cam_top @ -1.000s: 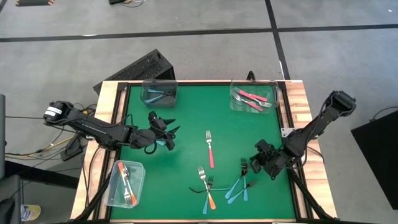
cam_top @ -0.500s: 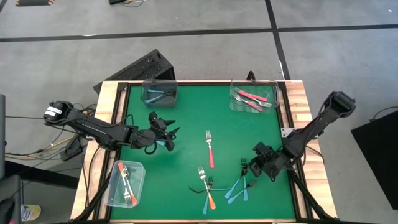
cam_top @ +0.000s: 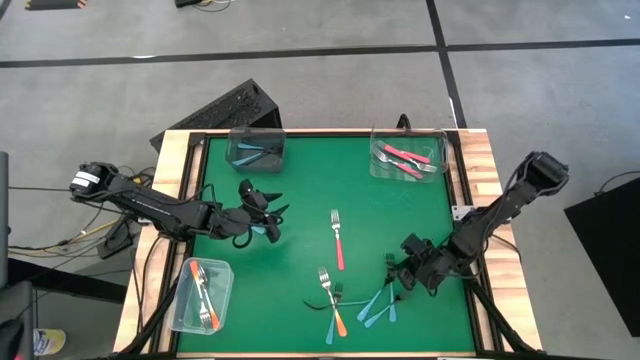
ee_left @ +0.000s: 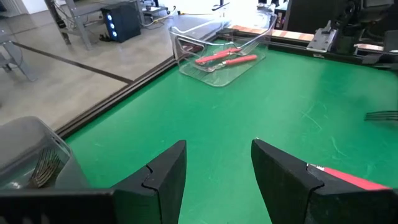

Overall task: Sort silverware by color (type)
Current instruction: Put the blue fork into the black bin

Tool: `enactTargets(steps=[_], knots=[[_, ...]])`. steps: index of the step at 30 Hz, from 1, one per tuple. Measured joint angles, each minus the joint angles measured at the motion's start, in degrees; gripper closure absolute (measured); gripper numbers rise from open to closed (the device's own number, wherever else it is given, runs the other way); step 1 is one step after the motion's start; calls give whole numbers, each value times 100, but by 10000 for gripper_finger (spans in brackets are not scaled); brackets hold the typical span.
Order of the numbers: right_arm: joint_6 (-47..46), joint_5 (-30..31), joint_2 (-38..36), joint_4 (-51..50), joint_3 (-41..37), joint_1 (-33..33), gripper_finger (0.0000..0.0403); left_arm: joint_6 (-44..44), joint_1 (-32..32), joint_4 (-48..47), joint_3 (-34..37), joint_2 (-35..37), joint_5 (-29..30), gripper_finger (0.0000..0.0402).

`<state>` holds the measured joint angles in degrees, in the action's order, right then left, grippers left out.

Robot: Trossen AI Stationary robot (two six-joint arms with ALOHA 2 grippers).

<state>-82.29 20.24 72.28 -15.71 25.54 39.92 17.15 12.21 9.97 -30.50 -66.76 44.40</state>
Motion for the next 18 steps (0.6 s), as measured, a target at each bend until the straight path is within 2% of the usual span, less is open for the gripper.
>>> enactTargets(steps=[2,6,9,14,18], knots=[[61,25,-114,-6,3,0,389,-41,-7,31,0,0,39,233],[314,422,-365,-325,117,2,388,-49,-7,46,0,0,64,233],[423,899,-522,-1164,371,7,392,-53,-7,46,0,0,64,233],[1565,2121,-545,-2354,880,126,392,-58,-7,44,0,0,54,233],[2567,2467,-545,-2592,1247,130,394,-45,-5,-3,0,0,-191,233]])
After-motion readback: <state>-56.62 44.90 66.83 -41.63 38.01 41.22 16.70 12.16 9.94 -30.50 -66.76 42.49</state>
